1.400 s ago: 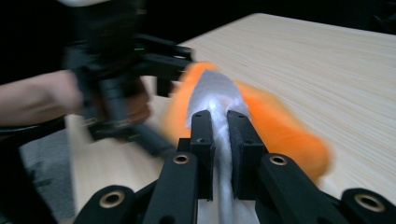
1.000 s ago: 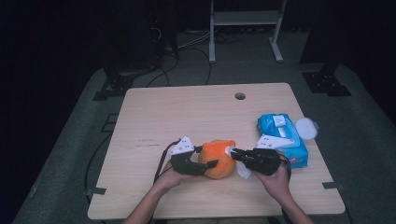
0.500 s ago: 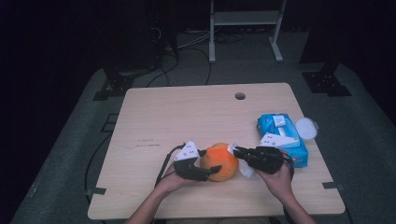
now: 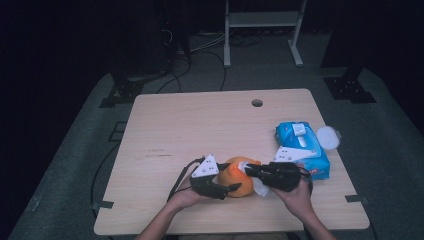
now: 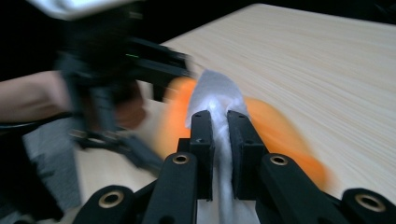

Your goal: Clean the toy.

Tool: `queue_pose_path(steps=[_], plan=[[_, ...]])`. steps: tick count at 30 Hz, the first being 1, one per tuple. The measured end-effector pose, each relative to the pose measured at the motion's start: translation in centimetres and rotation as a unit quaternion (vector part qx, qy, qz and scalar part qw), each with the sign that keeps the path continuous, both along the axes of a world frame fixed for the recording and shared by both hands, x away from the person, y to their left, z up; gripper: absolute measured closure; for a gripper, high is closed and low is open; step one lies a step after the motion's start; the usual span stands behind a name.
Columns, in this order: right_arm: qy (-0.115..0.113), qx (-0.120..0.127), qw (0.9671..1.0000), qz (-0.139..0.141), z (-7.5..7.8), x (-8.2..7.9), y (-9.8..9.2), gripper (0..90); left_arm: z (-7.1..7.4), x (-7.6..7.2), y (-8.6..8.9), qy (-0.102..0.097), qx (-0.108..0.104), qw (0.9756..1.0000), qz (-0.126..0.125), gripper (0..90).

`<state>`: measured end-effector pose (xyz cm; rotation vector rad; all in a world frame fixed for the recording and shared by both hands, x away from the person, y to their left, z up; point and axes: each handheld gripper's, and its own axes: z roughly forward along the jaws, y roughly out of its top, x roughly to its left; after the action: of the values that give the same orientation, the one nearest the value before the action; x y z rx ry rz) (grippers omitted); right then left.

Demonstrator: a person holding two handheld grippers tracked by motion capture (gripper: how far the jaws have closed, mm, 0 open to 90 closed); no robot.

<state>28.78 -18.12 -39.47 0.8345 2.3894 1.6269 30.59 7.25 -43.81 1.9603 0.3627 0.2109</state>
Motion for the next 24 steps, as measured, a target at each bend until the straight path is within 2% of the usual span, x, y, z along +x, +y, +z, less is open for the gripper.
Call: queue_pose_path(steps=[1,2,4,5,7,9,12,13,15,16,17,18,20,22,24], plan=[[-0.004,0.002,0.9999,0.015,0.3,-0.4,0.7,80.5,-0.1,-0.1,-0.1,0.002,-0.002,1.0000,-0.001,28.7],[-0.013,-0.002,0.9997,0.018,0.4,-0.7,1.1,80.4,-0.1,-0.1,-0.2,0.001,0.000,1.0000,-0.002,29.0],[-0.019,-0.012,0.9996,0.016,0.6,-0.8,1.6,80.4,-0.1,-0.4,-0.4,-0.005,0.005,0.9999,-0.008,30.1],[-0.018,-0.009,0.9997,0.010,0.5,-0.6,1.4,80.3,-0.1,-0.4,-0.4,-0.007,0.006,0.9999,-0.009,30.4],[-0.010,-0.002,0.9999,0.002,0.3,-0.1,0.8,80.0,-0.2,-0.4,-0.3,-0.007,0.007,0.9999,-0.012,30.9],[-0.002,0.008,0.9998,-0.019,0.1,0.5,-0.1,80.0,-0.3,-0.5,-0.4,-0.011,0.009,0.9997,-0.018,31.1],[0.013,0.004,0.9988,-0.047,-0.3,1.4,-1.6,80.1,-0.2,-0.7,-0.4,-0.015,0.012,0.9994,-0.028,30.9],[0.027,0.006,0.9984,-0.051,-0.7,1.7,-2.2,80.1,0.0,-0.6,-0.4,-0.015,0.013,0.9992,-0.034,29.4],[0.041,0.007,0.9980,-0.047,-1.2,1.9,-2.6,80.2,0.6,-0.4,-0.3,-0.006,-0.003,0.9995,-0.032,24.1],[0.040,0.001,0.9982,-0.044,-1.3,1.8,-2.6,80.3,0.8,-0.3,-0.3,-0.002,-0.007,0.9997,-0.022,20.3],[0.037,-0.004,0.9984,-0.043,-1.2,1.7,-2.5,80.3,0.8,-0.2,-0.3,-0.001,-0.001,0.9999,-0.016,17.0],[0.033,-0.006,0.9985,-0.042,-1.1,1.5,-2.5,80.3,0.6,-0.2,-0.4,-0.001,0.002,0.9998,-0.022,17.2],[0.029,-0.001,0.9989,-0.036,-0.7,1.2,-2.2,80.4,0.0,-0.4,-0.5,-0.003,0.003,0.9993,-0.037,23.1],[0.019,0.000,0.9997,-0.013,-0.1,0.5,-1.1,80.4,-0.1,-0.8,-0.8,-0.010,0.009,0.9988,-0.048,25.2],[0.011,-0.006,0.9999,0.008,0.2,0.0,0.1,80.4,0.0,-1.3,-1.2,-0.024,0.027,0.9974,-0.062,26.9]])
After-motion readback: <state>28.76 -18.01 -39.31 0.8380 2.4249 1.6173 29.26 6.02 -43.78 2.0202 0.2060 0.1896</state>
